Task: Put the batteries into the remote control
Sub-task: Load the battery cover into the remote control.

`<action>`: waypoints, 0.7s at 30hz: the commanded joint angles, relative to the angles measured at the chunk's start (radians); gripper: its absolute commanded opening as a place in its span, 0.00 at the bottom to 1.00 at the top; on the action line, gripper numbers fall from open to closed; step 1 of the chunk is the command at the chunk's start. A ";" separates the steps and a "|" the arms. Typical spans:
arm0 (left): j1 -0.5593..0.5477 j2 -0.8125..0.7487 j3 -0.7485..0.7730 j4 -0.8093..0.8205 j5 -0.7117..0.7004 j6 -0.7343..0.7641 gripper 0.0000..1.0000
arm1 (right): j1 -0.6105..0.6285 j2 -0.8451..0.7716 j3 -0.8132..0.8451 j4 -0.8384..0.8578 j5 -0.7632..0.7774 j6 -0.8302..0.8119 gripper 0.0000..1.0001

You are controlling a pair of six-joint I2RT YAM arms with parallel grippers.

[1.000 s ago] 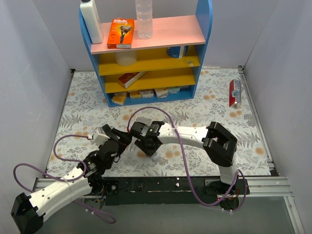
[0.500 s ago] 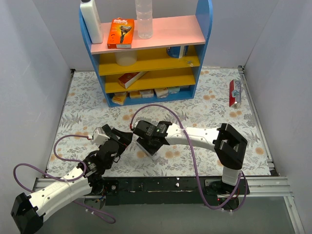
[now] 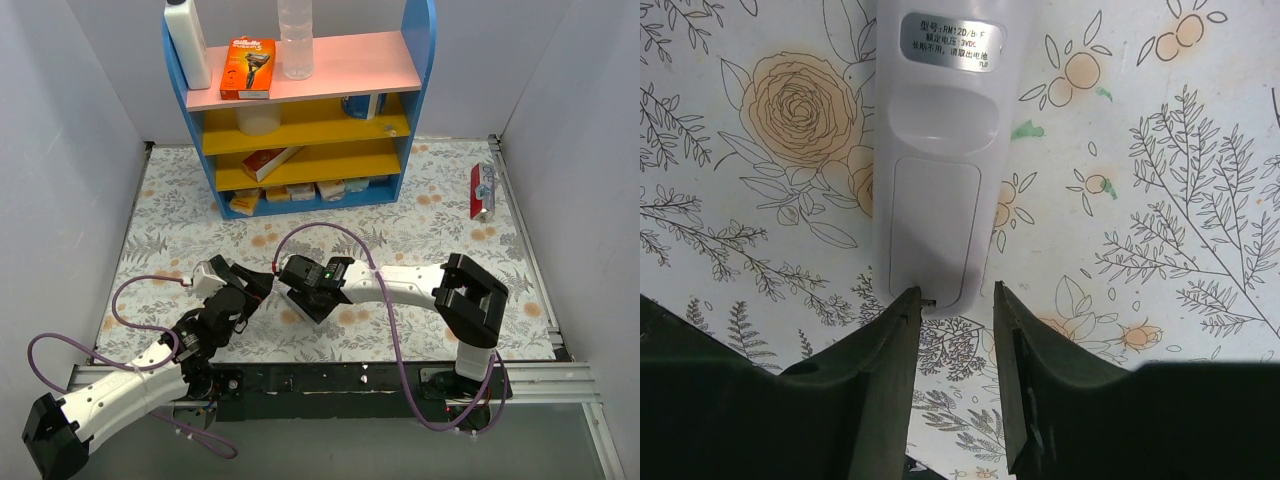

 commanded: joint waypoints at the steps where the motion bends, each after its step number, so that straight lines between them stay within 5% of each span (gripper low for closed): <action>1: 0.006 0.002 0.012 -0.017 -0.010 -0.003 0.97 | -0.004 0.022 -0.036 0.043 -0.009 0.009 0.42; 11: 0.006 0.030 0.041 0.022 0.006 0.048 0.97 | -0.024 -0.031 0.017 0.072 0.055 -0.023 0.43; 21: 0.076 0.223 0.179 0.192 0.079 0.273 0.98 | -0.343 -0.275 -0.062 0.217 0.101 -0.017 0.73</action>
